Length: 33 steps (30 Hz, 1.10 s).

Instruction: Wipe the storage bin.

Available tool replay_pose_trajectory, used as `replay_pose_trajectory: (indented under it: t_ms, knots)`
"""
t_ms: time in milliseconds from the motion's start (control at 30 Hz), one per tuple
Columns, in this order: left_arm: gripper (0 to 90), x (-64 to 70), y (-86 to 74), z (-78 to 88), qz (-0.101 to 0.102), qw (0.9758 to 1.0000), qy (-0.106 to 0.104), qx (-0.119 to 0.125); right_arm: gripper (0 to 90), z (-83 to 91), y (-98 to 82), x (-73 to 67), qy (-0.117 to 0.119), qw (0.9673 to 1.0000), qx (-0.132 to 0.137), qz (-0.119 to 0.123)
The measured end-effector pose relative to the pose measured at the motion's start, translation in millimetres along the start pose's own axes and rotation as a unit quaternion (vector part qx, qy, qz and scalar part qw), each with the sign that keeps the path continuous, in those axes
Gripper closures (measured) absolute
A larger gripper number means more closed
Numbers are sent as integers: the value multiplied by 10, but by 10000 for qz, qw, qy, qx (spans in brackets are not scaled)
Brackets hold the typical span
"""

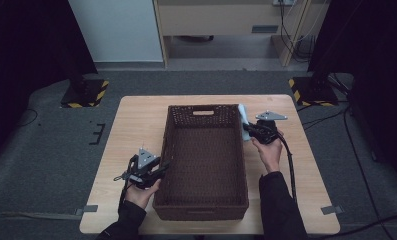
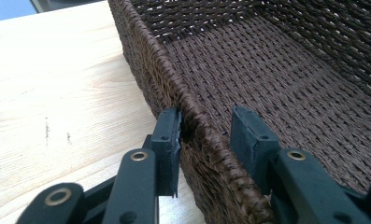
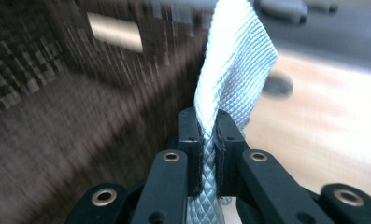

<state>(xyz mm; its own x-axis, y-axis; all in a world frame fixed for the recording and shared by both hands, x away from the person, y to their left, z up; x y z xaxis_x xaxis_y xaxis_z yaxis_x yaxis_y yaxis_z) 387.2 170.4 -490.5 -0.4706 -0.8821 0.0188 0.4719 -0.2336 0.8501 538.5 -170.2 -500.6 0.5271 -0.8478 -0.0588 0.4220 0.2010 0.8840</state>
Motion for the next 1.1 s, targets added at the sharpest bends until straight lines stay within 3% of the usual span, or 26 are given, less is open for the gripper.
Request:
replay_pose_trajectory:
  t_ms: [67,133,267,400,533,633,767,867,1000,1100]
  knots:
    - [628,-1,4,-8,22,10000,0,0,845,-47,-119,19,-27,9998,-213,47]
    - [627,-2,8,-16,55,10000,-6,8,846,-93,-287,29,-12,9991,-414,-127]
    - [626,-7,20,-38,96,9999,-21,41,845,-171,-565,45,-41,9959,-881,-178]
    - [620,-11,21,-38,108,9999,-48,54,845,-80,-464,22,68,9977,-655,-157]
    - [590,-24,21,-36,112,9999,-20,76,846,157,-111,6,128,9999,71,-47]
    - [533,-44,20,-33,134,9999,3,86,846,273,22,-49,276,9991,316,50]
    - [507,-40,17,-17,59,9999,-12,107,845,218,-107,-90,272,9995,-27,131]
    - [501,-11,7,7,-58,9999,-13,82,845,121,-321,-78,213,9991,-349,98]
    - [466,-11,3,10,-65,9999,-43,79,845,7,-612,-92,197,9969,-759,-20]
    - [456,-12,1,13,-65,9999,-63,79,845,-4,-659,-123,229,9964,-818,2]
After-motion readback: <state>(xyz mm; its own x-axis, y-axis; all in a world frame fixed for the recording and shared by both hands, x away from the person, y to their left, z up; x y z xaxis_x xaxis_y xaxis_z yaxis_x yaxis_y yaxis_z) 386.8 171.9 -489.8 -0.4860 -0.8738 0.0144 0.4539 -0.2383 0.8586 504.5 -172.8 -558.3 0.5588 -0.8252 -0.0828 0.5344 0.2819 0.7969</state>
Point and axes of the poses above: each handheld gripper's, and its own axes: z roughly backward along the jaws, y roughly out of its top, x roughly to its right, the point moved 6 cm from there along -z, roughly forward along the jaws, and after that the axes turned 3 degrees about x, right-handed, at the moved point
